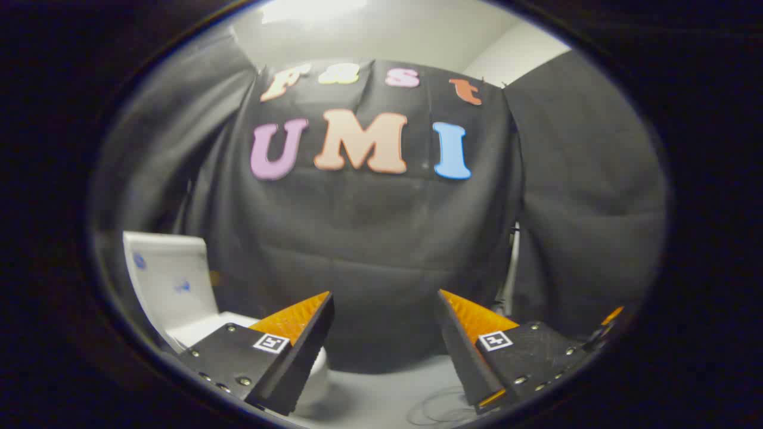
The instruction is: Open the toilet lid.
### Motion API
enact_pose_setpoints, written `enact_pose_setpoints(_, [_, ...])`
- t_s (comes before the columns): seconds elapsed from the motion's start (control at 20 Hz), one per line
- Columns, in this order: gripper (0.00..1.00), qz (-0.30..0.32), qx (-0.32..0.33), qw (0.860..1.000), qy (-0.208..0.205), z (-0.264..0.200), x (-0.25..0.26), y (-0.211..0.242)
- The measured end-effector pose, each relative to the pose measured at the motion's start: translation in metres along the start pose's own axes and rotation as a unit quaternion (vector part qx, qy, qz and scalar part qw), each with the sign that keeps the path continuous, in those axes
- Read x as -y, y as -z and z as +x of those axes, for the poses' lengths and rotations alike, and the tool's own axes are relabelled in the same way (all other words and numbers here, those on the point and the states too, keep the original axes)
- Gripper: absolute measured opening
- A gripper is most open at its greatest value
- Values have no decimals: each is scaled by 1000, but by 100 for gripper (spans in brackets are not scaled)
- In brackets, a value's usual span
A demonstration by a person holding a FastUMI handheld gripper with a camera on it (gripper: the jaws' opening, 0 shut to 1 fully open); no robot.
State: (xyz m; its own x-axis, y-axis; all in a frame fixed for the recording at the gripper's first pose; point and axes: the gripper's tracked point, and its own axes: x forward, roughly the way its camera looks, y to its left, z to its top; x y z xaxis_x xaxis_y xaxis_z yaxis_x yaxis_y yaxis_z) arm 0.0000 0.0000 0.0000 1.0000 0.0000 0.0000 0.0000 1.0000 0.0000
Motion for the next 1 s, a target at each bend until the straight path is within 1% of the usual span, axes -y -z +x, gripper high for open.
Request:
enact_pose_setpoints(0.05, [99, 37, -1, 999, 14, 5, -7, 4])
enact_pose_setpoints(0.1, [100, 65, -13, 997, 32, 5, -9, 20])
enact_pose_setpoints(0.15, [100, 81, -34, 995, 46, 5, -14, 35])
enact_pose_setpoints(0.25, [100, 90, -88, 990, 57, 4, -32, 66])
enact_pose_setpoints(0.35, [100, 71, -147, 985, 59, 0, -48, 90])
enact_pose_setpoints(0.4, [100, 62, -164, 983, 49, -2, -57, 94])
enact_pose_setpoints(0.5, [100, 45, -163, 985, 30, -11, -75, 90])
enact_pose_setpoints(0.65, [100, 3, -145, 989, 27, -21, -86, 73])
enact_pose_setpoints(0.7, [100, 0, -134, 991, 17, -26, -97, 66])
enact_pose_setpoints(0.75, [100, 3, -125, 992, -3, -33, -109, 59])
enact_pose_setpoints(0.8, [100, 0, -124, 992, -25, -37, -121, 57])
enact_pose_setpoints(0.85, [100, -8, -127, 991, -36, -42, -130, 59])
enact_pose_setpoints(0.9, [100, -23, -125, 991, -37, -45, -134, 59])
enact_pose_setpoints(1.0, [100, -58, -127, 990, -25, -52, -132, 61])
